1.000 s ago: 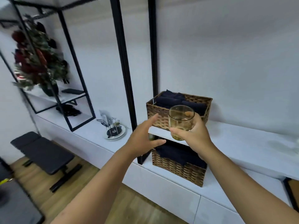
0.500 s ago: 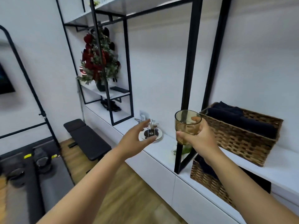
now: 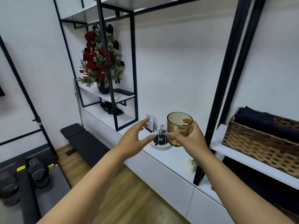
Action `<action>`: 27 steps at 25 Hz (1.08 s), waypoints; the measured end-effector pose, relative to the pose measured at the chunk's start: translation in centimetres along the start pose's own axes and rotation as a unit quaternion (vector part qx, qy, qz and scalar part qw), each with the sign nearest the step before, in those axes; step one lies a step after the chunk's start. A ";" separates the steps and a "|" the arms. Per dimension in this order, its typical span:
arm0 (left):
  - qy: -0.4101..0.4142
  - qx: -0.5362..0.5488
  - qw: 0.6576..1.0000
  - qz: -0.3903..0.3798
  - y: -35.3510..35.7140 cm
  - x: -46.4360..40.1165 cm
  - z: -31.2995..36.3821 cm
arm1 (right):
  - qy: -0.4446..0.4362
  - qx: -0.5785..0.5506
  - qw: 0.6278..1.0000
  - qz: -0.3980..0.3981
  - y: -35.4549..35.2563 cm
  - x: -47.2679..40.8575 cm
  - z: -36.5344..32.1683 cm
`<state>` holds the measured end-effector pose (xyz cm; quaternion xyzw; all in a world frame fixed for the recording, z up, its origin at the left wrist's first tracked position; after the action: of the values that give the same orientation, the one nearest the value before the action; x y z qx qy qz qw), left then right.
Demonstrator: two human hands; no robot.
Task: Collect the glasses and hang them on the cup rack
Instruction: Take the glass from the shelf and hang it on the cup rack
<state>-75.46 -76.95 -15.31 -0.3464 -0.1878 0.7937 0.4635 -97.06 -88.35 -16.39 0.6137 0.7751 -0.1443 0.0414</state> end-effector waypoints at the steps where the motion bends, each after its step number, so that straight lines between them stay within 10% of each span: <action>1: 0.004 0.002 1.000 0.000 -0.3 -1.0 -0.3 | 0.000 -0.002 1.000 0.000 0.8 -0.8 -0.1; 27: -0.052 0.087 0.995 0.018 4.8 -28.9 -11.5 | 0.008 -0.003 0.999 -0.048 16.6 -29.2 7.4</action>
<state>-60.50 -104.64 -15.30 -0.2663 -0.1351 0.8322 0.4672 -74.82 -114.40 -19.25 0.5770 0.8043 -0.1389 0.0306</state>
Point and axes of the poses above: each hand's wrist, its own x-axis away from the middle knuckle, its own y-axis out of the palm, z = x × y, the point moved 4 cm from there along -x, towards the middle knuckle, and after that the axes turned 5 degrees about z, right-handed, at the moved point
